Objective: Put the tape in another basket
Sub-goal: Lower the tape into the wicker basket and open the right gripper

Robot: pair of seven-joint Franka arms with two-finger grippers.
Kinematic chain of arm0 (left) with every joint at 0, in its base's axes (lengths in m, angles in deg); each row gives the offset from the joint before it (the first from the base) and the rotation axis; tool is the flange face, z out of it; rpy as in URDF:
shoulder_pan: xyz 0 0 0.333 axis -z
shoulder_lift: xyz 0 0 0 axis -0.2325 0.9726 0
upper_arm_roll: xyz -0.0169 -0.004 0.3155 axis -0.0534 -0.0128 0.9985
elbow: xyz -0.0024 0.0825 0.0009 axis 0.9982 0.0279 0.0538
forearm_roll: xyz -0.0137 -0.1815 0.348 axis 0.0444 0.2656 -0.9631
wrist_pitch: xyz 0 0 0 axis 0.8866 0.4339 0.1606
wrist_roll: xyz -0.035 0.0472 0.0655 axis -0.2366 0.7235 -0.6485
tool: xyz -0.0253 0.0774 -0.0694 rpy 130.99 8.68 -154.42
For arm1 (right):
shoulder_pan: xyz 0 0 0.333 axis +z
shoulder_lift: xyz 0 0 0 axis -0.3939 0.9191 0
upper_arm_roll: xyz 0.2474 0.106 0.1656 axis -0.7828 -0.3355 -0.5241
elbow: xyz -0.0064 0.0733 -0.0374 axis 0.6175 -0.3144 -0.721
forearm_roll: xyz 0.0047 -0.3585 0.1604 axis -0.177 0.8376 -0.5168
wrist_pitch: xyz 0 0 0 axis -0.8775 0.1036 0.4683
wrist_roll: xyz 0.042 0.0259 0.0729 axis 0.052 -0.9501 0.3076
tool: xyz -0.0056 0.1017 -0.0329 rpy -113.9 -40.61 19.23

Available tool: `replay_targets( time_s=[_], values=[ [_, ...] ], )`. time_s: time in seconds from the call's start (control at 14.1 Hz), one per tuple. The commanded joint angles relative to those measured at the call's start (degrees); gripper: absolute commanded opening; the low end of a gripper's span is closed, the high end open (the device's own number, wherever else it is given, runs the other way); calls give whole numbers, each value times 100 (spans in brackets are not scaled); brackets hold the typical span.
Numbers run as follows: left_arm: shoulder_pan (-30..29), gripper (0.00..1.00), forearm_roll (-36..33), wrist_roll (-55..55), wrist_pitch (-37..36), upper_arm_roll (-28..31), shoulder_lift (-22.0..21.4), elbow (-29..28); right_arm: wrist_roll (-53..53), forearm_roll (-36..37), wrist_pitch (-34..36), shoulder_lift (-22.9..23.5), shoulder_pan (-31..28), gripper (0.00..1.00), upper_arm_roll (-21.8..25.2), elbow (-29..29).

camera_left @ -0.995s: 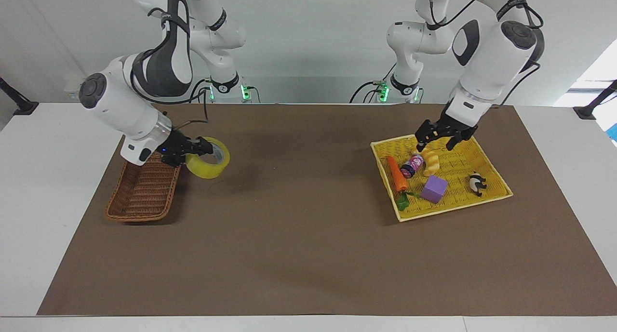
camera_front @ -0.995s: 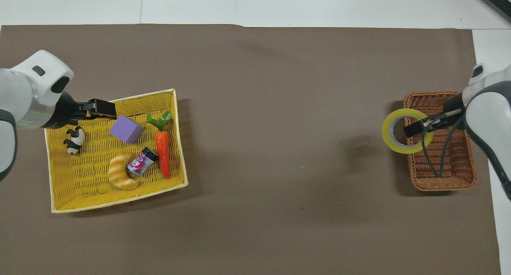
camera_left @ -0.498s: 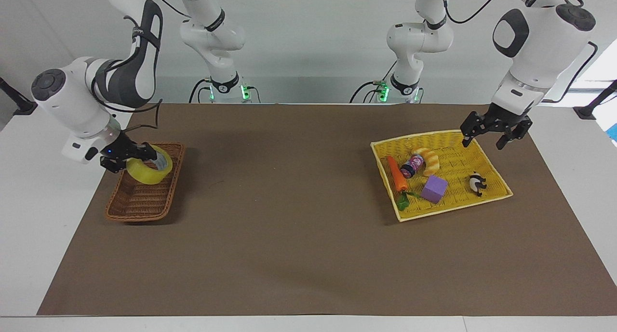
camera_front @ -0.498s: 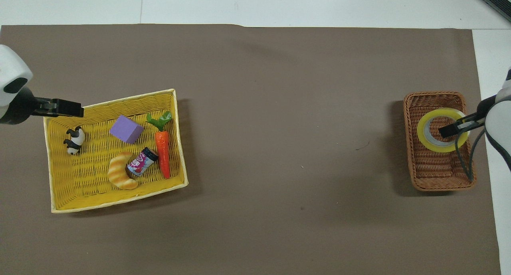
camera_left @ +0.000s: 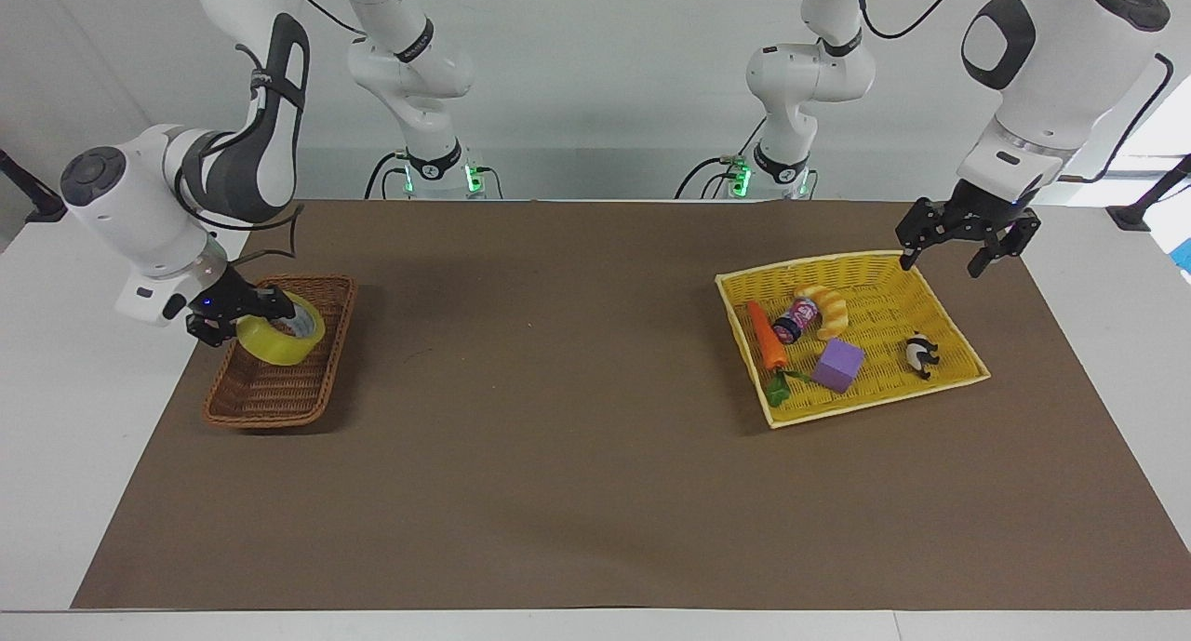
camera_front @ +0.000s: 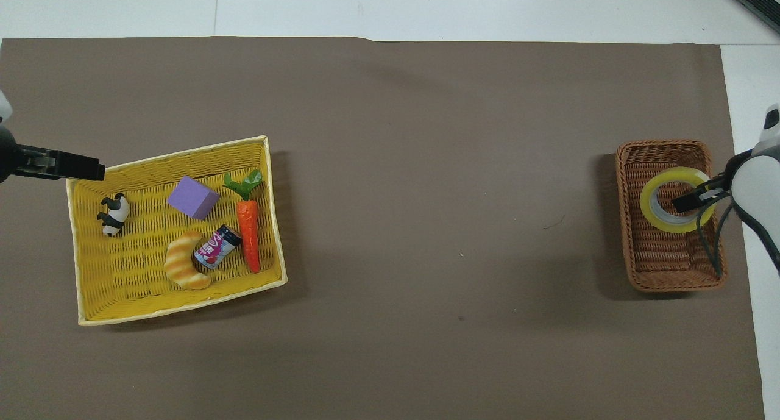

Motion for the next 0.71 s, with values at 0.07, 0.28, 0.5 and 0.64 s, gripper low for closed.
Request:
replay_targets(
  time_s=[0.07, 0.28, 0.5, 0.64],
  values=[
    [-37, 100, -189, -55, -802, -53, 98, 523, 262, -225, -26, 48, -143, 23, -91, 42],
    [-55, 100, -339, -467, -750, -61, 19, 497, 287, -252, -324, 144, -64, 100, -99, 112],
    [-64, 100, -313, -469, -758, -44, 1, 461, 525, -252, -351, 153, -55, 100, -126, 209],
    [-64, 100, -313, -469, -741, -44, 1, 461, 482, -234, -360, 110, 85, 100, -152, 436]
  ],
)
